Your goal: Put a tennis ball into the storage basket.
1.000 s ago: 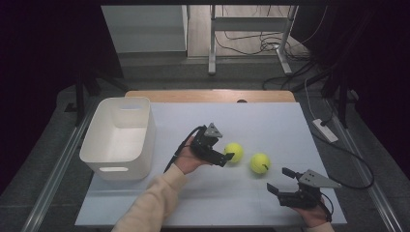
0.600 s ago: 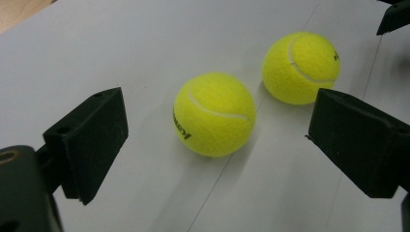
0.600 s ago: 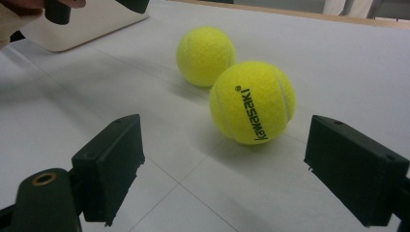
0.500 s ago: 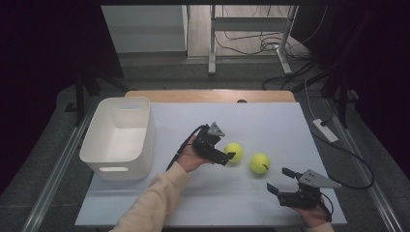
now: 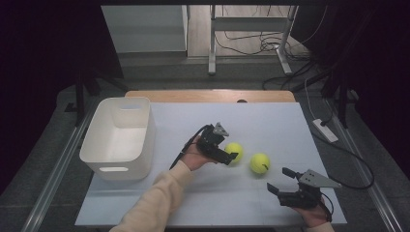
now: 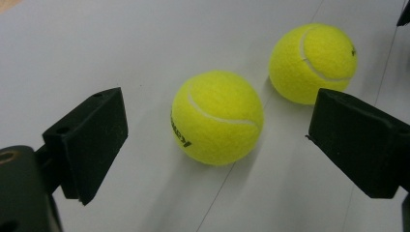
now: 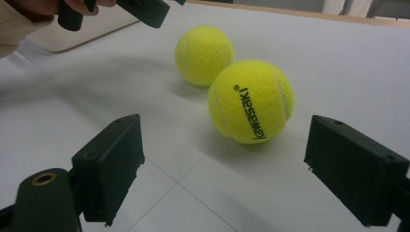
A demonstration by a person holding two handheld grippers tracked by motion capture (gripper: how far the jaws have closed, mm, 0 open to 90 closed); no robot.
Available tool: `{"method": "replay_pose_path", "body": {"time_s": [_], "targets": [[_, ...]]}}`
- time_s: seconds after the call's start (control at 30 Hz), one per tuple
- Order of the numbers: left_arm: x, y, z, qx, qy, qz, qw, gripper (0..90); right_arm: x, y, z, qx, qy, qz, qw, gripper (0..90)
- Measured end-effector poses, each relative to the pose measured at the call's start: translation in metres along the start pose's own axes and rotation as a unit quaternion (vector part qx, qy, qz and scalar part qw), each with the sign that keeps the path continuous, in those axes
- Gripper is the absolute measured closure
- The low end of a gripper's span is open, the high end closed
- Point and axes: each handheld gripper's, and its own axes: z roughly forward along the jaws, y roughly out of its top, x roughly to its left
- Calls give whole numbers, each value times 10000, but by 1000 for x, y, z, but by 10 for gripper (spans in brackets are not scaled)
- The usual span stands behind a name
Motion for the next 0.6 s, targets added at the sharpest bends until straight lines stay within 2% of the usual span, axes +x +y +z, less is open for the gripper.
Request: {"method": "replay_pose_path", "body": {"time_s": [0.6], "targets": [[2, 0, 24, 212, -57, -75, 9997, 81, 0, -1, 1, 14, 4, 4, 10000, 133]]}}
